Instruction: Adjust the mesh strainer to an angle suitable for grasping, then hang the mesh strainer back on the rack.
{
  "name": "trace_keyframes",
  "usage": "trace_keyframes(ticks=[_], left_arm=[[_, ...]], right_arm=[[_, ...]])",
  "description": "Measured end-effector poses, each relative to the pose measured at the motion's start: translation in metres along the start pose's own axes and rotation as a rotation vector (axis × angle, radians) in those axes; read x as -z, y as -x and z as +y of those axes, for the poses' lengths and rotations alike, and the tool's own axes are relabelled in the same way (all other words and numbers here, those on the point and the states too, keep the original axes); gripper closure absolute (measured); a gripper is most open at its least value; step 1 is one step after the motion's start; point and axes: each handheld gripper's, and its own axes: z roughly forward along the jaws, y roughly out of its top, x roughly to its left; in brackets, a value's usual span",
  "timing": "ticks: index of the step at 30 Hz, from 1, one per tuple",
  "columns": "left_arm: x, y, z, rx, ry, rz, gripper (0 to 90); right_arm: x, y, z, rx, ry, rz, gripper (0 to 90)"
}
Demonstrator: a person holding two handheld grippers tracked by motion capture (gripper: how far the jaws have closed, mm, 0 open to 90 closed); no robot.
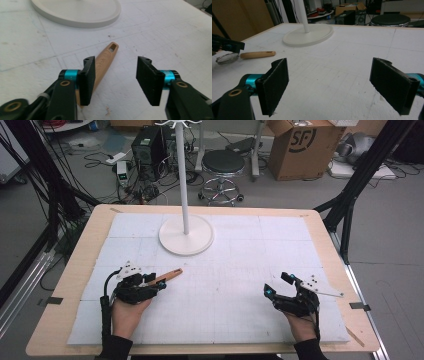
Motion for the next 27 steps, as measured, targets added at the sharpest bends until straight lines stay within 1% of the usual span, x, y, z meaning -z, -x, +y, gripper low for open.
trace_keyframes(ticks=[2,3,4,5,6,7,8,10,11,12,13,14,16,19,20,24,27], left_arm=[[0.003,-0.003,0.001,-0.006,0.008,-0.005,48.1],[0.004,-0.005,0.001,-0.005,0.014,-0.010,46.0],[0.006,-0.007,0.003,-0.009,0.010,-0.014,46.0],[0.007,-0.008,0.004,-0.019,0.003,-0.015,45.3],[0.008,-0.009,0.007,-0.035,0.003,-0.008,44.1],[0.010,-0.010,0.009,-0.050,0.009,-0.010,44.1],[0.012,-0.012,0.012,-0.058,0.013,-0.014,42.3],[0.016,-0.016,0.016,-0.071,0.022,-0.024,41.6],[0.017,-0.019,0.019,-0.083,0.015,-0.027,41.3],[0.017,-0.022,0.021,-0.081,0.009,-0.039,39.5],[0.018,-0.024,0.022,-0.078,0.004,-0.060,38.2],[0.019,-0.027,0.023,-0.087,-0.003,-0.072,38.1],[0.018,-0.031,0.024,-0.084,-0.023,-0.114,36.8],[0.017,-0.035,0.025,-0.091,-0.043,-0.143,37.0],[0.016,-0.036,0.025,-0.090,-0.055,-0.147,37.0],[0.010,-0.039,0.023,-0.114,-0.113,-0.151,37.7],[0.007,-0.040,0.022,-0.112,-0.129,-0.148,38.3]], right_arm=[[0.000,0.000,0.000,0.001,-0.004,-0.002,15.2],[-0.001,0.000,-0.001,-0.002,-0.006,-0.002,15.2],[-0.001,0.000,-0.001,-0.002,-0.006,-0.002,15.2],[-0.001,-0.001,-0.001,-0.002,-0.005,0.000,15.2],[-0.001,0.000,0.000,0.004,-0.003,-0.001,15.2],[-0.001,0.000,0.000,0.004,-0.003,-0.001,15.2],[-0.001,0.000,-0.001,0.003,-0.003,0.001,15.2],[-0.001,-0.001,-0.001,0.000,-0.005,0.002,15.2],[-0.001,0.000,-0.001,0.004,-0.005,0.001,15.2],[-0.001,0.000,-0.001,0.003,-0.009,0.002,15.2],[-0.001,0.000,-0.001,0.003,-0.010,0.001,15.2],[-0.001,0.000,-0.002,0.004,-0.012,-0.002,15.2],[0.000,0.001,-0.002,0.000,-0.013,-0.005,15.2],[0.000,0.001,-0.002,0.001,-0.009,-0.005,15.2],[0.001,0.001,-0.002,-0.004,-0.013,-0.003,15.2],[0.000,0.000,-0.003,0.002,-0.019,-0.004,15.2],[0.000,-0.001,-0.003,0.006,-0.021,-0.002,15.2]])
